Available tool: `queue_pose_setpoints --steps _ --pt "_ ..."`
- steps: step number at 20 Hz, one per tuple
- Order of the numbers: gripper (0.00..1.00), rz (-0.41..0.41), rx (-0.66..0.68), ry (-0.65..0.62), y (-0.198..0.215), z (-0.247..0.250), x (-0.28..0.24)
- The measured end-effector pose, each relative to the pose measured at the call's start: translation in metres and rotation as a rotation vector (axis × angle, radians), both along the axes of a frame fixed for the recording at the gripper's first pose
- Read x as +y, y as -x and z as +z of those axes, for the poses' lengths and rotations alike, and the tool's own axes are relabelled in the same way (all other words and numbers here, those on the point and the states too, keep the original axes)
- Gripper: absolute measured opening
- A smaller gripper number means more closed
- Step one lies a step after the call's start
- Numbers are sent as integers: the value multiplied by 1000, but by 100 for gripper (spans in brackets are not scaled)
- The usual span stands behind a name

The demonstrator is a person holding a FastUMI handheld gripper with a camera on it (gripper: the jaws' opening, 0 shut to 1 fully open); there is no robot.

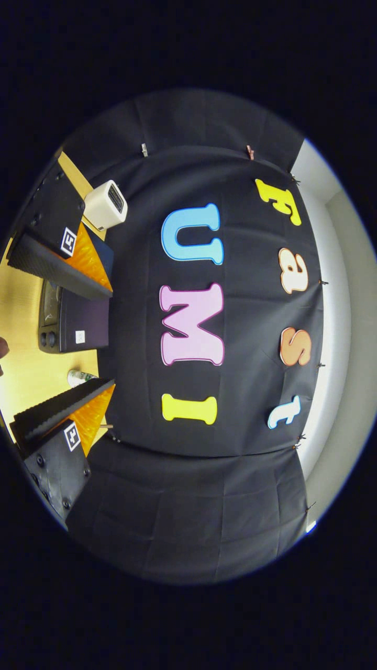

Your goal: Open the toaster oven, put the food inside, and close the toaster oven door.

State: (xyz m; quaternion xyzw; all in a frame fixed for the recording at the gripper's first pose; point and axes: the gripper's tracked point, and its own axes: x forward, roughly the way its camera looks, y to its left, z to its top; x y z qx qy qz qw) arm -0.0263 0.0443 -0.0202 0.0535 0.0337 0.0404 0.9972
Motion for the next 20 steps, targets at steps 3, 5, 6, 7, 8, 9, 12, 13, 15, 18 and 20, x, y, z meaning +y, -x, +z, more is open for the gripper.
queue_pose_setpoints --steps 3,5,6,7,8,9,12,13,15,18,20 --pt "98 -15 -32 11 0 15 -29" --pt "98 -27 -52 19 0 19 -46" --pt "98 -30 -57 20 -2 21 -52" --pt "98 -30 -58 18 -2 21 -58" --pt "98 -31 -63 17 -2 23 -61" --pt "98 -31 -67 19 -2 23 -66" --pt "98 -34 -75 28 -5 23 -79" --pt "98 -33 -76 30 -4 22 -81" --pt "98 -31 -79 36 -4 23 -85" --pt "98 -26 -79 34 -5 22 -91" --pt "98 -24 -76 31 -6 20 -94"
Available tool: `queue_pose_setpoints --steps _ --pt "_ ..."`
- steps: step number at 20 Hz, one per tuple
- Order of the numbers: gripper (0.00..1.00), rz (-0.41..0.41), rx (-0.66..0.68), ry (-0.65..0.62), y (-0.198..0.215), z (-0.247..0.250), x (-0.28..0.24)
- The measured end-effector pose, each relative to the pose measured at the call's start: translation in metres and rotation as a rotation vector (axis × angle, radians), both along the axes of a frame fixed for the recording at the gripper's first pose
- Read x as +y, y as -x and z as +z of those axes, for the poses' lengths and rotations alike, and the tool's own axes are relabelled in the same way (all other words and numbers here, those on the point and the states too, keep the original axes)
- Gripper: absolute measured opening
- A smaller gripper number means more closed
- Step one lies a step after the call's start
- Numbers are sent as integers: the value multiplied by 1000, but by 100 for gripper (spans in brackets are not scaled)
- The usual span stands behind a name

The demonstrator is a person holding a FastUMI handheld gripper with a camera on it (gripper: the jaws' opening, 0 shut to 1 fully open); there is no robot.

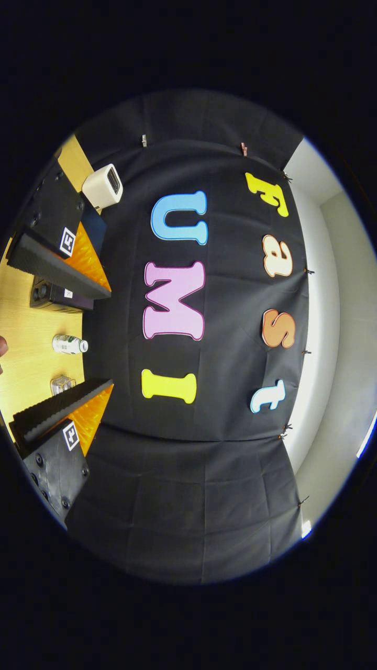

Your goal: Open the toaster oven, put the food inside, and close the toaster oven door.

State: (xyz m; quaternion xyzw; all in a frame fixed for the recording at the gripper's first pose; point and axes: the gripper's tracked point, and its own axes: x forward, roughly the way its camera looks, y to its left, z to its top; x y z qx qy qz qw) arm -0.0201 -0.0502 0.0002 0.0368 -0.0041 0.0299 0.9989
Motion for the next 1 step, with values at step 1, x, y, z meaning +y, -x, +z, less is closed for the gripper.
queue_pose_setpoints --steps 1 --pt "98 0 1 -1 -1 0 -1"
